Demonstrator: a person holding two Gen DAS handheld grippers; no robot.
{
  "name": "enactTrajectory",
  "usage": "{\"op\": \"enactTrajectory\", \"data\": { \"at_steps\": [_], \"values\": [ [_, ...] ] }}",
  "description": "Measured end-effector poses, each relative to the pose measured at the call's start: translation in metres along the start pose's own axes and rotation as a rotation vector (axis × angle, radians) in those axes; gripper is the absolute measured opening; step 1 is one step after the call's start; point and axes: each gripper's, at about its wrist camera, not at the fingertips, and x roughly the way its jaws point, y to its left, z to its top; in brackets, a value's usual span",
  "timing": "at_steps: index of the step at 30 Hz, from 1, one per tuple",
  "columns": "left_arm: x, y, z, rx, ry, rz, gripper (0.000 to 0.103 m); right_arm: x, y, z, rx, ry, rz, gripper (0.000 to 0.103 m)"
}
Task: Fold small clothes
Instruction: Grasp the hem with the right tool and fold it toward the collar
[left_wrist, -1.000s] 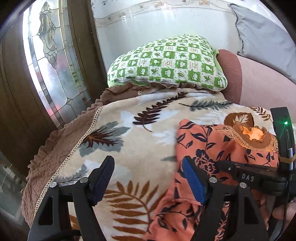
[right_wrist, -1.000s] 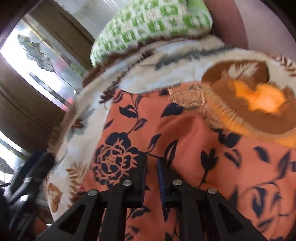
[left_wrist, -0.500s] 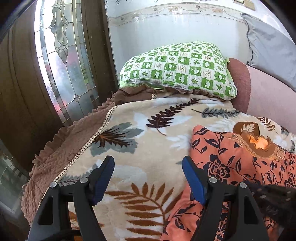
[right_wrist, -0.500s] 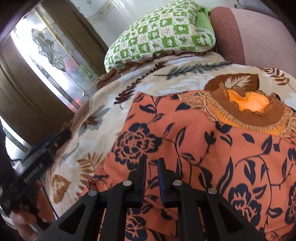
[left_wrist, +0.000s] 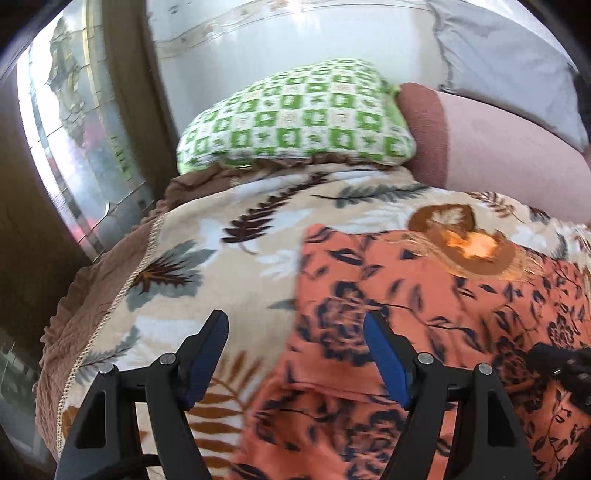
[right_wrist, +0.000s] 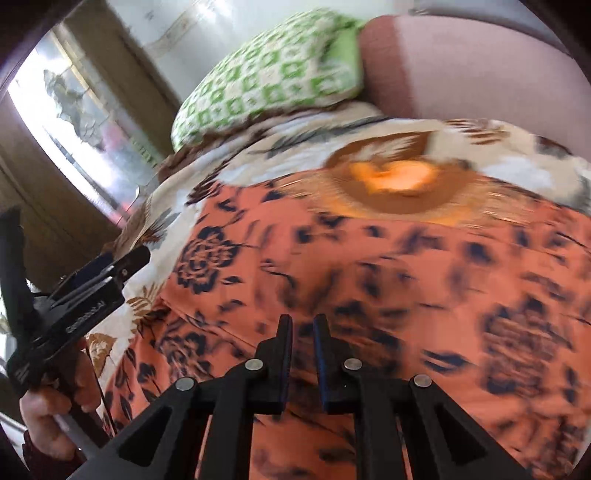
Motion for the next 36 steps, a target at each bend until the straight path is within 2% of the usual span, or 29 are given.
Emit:
{"op": "enactTrajectory", "data": {
  "at_steps": [6,9,14,26,33,36],
  "values": [
    [-0.01,-0.048,-0.001,0.081,-0.021,-0.035,0.076,-0.048,-0.041,-0.01,0.07,-0.067,-0.03,0.015],
    [-0.014,-0.072,-0.002,0.12,-0.023,-0.051,0.076,-0.059,-0.056,-0.008,0.103,-0.107,-0.045,0.015],
    [-0.018,-0.095,-0.004,0.159,-0.032,-0.07,0.076,-0.066,-0.082,-0.005,0.162,-0.125,-0.063,0.015],
    [-0.015,-0.095,-0.003,0.149,-0.026,-0.068,0.076,-0.063,-0.119,-0.002,0.247,-0.123,-0.095,0.015],
    [-0.016,-0.094,-0.002,0.146,-0.029,-0.068,0.076,-0.054,-0.143,-0.005,0.313,-0.098,-0.189,0.015],
    [-0.016,-0.094,-0.003,0.147,-0.028,-0.064,0.076,-0.047,-0.155,-0.008,0.334,-0.069,-0.271,0.014]
  ]
}}
